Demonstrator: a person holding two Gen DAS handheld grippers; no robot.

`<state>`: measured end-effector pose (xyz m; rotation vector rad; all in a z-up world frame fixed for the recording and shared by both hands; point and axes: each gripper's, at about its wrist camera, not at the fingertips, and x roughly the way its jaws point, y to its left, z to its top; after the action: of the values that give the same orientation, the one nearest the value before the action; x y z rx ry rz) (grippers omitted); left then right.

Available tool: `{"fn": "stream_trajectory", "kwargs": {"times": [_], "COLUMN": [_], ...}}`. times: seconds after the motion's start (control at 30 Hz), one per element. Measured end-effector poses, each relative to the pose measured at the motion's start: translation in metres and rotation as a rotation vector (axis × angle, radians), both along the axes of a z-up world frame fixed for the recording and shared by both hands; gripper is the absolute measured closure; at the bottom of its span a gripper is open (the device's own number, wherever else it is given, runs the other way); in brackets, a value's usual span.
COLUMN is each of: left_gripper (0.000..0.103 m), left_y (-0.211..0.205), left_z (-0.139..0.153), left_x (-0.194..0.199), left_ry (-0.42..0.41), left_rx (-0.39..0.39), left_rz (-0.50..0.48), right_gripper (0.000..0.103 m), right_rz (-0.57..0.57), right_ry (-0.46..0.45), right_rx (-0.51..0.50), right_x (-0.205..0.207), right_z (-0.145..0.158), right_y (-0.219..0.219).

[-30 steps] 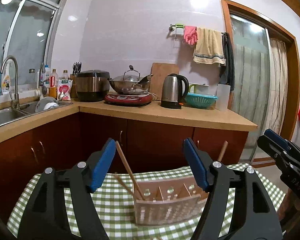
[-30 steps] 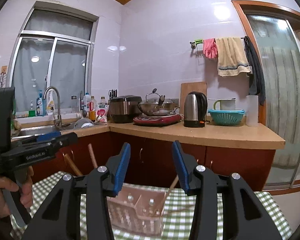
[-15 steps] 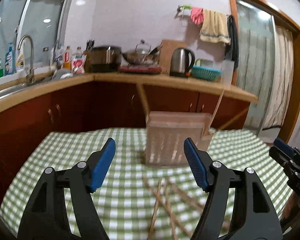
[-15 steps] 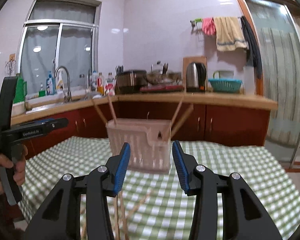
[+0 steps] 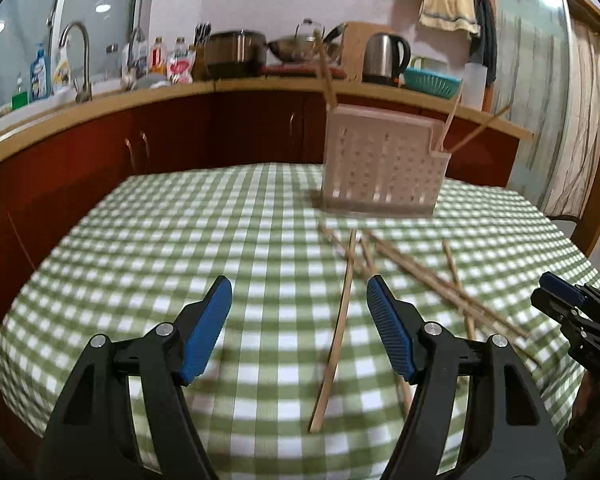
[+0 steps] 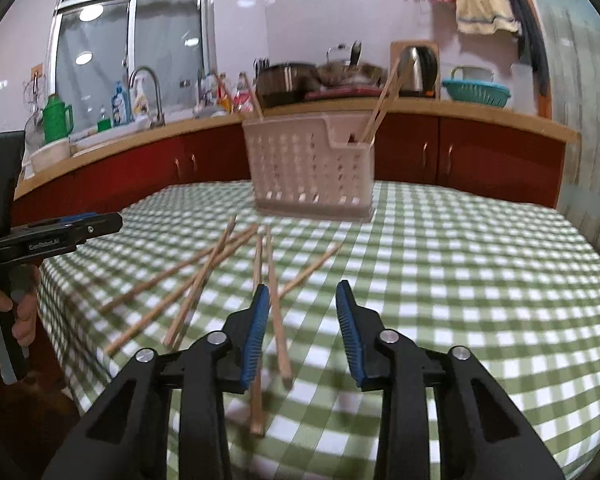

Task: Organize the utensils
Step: 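Move both open grippers back toward the remaining chopsticks, then grasp a wooden chopstick with the right gripper while the left gripper grasps another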

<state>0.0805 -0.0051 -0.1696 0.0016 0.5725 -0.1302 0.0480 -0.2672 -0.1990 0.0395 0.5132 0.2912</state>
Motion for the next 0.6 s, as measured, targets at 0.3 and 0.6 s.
{"fn": "stream_trajectory", "kwargs": {"times": [0.3, 0.6], "left_gripper": [0.037, 0.042], "left_y": [0.009, 0.003], "left_z": [-0.025, -0.035], "left_x": [-0.009, -0.009], "left_ry": [0.075, 0.117], "left_rx": [-0.004, -0.005], "left_rz": [0.013, -0.007], "right_gripper": [0.083, 0.096], "right_rz": [0.027, 0.022], "right_ry": [0.114, 0.09], "right_rx": [-0.025, -0.036], "right_x": [0.007, 0.0], "right_z": [-0.025, -0.024], "right_y": [0.007, 0.007]}}
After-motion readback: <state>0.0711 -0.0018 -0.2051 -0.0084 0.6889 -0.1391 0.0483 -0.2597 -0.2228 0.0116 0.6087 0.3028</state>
